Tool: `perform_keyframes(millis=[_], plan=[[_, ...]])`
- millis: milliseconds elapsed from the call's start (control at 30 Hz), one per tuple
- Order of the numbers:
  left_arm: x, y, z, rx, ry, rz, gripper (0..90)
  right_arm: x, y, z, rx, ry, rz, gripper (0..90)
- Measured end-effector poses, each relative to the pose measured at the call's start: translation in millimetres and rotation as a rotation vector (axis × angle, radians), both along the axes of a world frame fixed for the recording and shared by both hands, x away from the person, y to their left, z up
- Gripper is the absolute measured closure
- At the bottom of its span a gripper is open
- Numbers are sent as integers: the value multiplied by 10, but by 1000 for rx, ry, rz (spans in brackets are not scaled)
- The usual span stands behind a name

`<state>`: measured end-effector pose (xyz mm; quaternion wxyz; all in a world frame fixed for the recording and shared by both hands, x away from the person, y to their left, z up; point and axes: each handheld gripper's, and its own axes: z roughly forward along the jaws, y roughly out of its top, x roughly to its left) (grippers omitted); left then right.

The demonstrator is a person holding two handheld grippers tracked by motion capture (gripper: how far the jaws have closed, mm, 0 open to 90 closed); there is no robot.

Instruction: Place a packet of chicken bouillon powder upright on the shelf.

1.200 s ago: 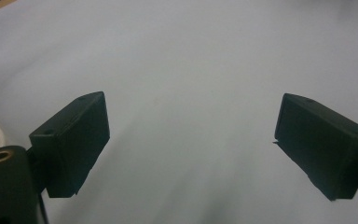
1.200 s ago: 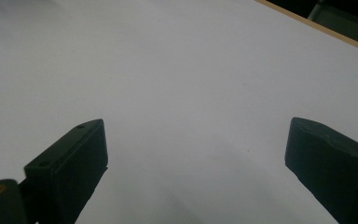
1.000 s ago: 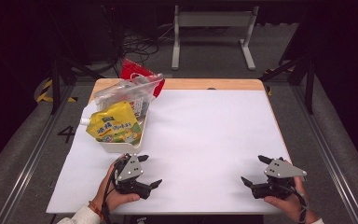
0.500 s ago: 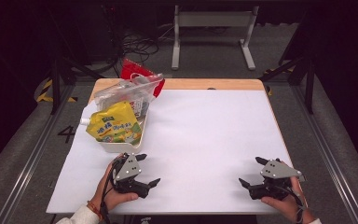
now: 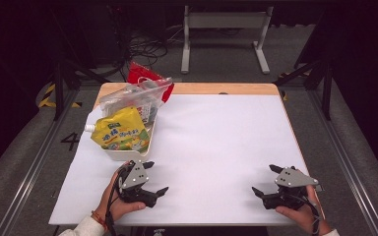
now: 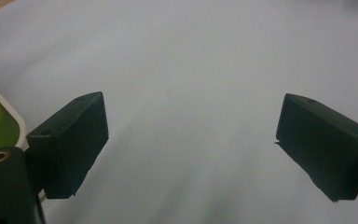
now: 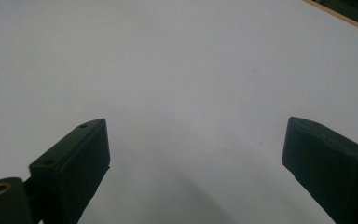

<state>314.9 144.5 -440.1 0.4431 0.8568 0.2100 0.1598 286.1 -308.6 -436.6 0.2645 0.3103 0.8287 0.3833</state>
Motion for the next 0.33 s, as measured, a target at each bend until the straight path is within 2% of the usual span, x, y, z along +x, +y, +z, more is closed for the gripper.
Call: perform_keyframes(millis=[333], plan=[[-5,-8,1,10,-3,0,90,-7,-8,3,-9,-8,-2,76]])
